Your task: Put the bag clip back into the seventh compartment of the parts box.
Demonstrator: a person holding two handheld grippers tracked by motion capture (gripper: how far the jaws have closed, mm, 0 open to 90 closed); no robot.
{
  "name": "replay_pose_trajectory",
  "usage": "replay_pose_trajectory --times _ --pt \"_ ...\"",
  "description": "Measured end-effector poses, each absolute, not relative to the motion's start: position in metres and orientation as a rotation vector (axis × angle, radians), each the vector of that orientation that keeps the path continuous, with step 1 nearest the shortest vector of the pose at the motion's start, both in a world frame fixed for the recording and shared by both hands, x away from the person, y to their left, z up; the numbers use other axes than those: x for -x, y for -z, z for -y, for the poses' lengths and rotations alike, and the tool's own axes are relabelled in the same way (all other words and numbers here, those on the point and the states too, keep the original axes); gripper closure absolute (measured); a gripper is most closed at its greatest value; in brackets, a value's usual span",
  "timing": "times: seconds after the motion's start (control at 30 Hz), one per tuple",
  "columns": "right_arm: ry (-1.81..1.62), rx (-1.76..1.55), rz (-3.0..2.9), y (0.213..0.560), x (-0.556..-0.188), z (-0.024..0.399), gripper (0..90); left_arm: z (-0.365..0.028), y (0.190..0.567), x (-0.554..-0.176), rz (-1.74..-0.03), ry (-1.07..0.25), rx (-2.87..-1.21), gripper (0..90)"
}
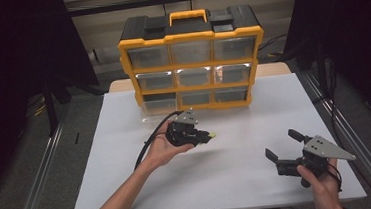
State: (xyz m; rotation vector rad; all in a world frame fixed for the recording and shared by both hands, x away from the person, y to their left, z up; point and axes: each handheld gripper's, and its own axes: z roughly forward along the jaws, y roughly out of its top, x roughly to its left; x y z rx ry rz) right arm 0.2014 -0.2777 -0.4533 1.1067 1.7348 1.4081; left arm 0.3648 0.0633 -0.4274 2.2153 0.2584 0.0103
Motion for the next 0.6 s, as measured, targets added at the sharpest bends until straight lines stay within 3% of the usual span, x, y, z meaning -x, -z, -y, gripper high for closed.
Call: replay_pose_trajectory --times 0.6 --pt "-1.423 -1.113 -1.737 0.453 -0.201 0.277 0.0 -0.098 0.415 -0.363 -0.338 -0.042 -2.069 78.4"
